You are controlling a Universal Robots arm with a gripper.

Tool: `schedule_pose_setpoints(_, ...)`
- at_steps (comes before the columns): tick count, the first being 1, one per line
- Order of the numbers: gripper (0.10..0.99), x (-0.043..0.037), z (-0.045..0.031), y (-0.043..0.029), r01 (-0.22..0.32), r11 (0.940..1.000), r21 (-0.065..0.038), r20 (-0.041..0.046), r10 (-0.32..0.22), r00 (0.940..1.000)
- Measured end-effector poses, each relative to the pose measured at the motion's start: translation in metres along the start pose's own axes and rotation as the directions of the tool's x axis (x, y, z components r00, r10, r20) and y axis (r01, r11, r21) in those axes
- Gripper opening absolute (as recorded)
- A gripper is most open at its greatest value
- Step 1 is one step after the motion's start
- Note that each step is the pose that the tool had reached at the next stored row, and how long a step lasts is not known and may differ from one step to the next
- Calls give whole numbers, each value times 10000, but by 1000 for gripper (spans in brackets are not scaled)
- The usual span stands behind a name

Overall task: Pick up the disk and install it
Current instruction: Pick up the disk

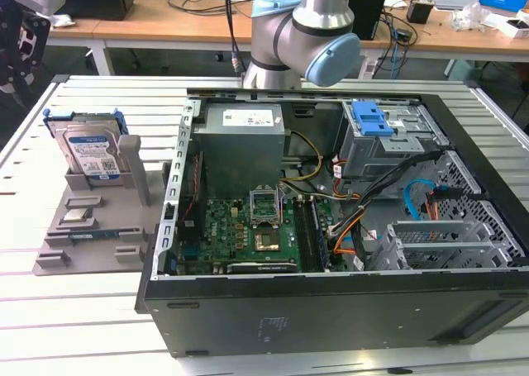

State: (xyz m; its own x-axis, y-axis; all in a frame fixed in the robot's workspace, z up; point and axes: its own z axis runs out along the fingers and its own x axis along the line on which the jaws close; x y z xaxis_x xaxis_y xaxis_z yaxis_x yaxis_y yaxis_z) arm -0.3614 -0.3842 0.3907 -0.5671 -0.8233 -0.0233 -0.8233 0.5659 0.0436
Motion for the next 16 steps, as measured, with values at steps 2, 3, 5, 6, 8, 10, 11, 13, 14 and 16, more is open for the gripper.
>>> schedule_pose_setpoints(2, 106, 0, 0, 0, 122, 9999, -3, -5, -122, 9999)
schedule_pose_setpoints(3, 106, 0, 0, 0, 176, 9998, -5, -7, -176, 9998)
schedule_pose_setpoints(5, 106, 0, 0, 0, 315, 9995, -8, -13, -315, 9995)
schedule_pose_setpoints(6, 106, 0, 0, 0, 373, 9993, -9, -16, -373, 9993)
schedule_pose_setpoints(8, 106, 0, 0, 0, 563, 9984, -14, -24, -563, 9984)
schedule_pose_setpoints(10, 106, 0, 0, 0, 719, 9974, -18, -31, -719, 9974)
schedule_pose_setpoints(11, 106, 0, 0, 0, 807, 9967, -21, -35, -807, 9967)
schedule_pose_setpoints(13, 106, 0, 0, 0, 1002, 9950, -26, -42, -1002, 9950)
schedule_pose_setpoints(14, 106, 0, 0, 0, 1081, 9941, -28, -45, -1081, 9941)
schedule_pose_setpoints(16, 106, 0, 0, 0, 1225, 9925, -33, -52, -1225, 9925)
